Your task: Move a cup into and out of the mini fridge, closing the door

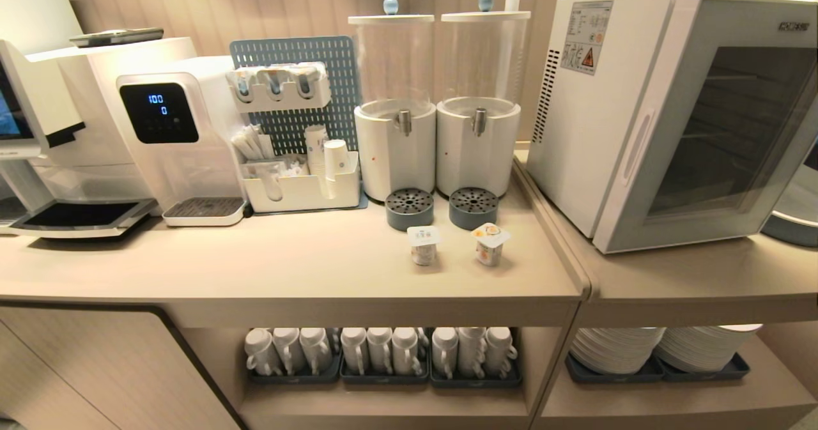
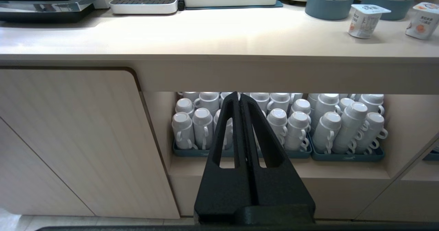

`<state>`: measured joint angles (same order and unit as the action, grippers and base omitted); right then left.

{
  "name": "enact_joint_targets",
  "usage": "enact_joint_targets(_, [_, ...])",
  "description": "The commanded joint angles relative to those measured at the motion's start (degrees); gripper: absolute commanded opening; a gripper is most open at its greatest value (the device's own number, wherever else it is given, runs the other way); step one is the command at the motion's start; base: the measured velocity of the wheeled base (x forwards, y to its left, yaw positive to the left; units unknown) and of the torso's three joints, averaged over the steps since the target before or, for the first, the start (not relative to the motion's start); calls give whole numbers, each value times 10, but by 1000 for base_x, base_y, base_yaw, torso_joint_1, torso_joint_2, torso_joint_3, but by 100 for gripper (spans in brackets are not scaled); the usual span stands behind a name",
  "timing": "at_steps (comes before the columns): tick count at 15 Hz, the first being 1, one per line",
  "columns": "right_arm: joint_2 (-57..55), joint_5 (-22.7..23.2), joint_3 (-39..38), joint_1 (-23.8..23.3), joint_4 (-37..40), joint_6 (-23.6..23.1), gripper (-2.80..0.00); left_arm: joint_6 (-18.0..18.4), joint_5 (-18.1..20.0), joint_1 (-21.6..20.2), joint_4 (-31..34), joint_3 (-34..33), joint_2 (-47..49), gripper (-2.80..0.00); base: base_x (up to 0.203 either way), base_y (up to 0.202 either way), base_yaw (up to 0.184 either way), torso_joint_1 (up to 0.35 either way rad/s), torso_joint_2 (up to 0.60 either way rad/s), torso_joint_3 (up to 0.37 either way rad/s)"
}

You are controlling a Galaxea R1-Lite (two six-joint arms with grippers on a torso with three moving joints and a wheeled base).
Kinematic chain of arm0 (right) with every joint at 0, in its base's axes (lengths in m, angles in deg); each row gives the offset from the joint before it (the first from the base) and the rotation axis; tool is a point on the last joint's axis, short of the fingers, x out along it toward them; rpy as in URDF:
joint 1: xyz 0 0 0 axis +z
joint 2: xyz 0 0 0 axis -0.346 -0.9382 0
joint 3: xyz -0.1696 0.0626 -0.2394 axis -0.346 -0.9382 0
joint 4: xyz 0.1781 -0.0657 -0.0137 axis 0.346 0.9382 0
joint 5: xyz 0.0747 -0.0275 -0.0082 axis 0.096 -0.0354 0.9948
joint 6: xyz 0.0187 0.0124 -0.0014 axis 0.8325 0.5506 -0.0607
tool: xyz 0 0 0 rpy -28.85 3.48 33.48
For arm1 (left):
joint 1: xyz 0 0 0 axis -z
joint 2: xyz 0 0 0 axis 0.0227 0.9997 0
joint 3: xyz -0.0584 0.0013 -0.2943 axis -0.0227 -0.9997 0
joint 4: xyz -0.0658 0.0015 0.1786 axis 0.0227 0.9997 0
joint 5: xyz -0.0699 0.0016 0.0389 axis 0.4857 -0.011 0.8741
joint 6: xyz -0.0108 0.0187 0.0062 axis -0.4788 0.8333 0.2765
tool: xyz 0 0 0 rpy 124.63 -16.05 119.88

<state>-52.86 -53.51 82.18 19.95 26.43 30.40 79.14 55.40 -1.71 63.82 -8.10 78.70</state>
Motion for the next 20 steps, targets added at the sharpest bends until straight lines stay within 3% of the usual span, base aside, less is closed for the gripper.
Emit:
enact_joint_targets(1, [-1, 0, 0, 0, 0, 0, -280, 0, 0, 0, 0, -1, 0, -280, 0, 0, 0, 0, 0, 0])
enact_joint_targets(20, [-1, -2, 0, -1, 0, 13, -280, 0, 0, 0, 0, -1, 0, -280, 0, 0, 0, 0, 0, 0])
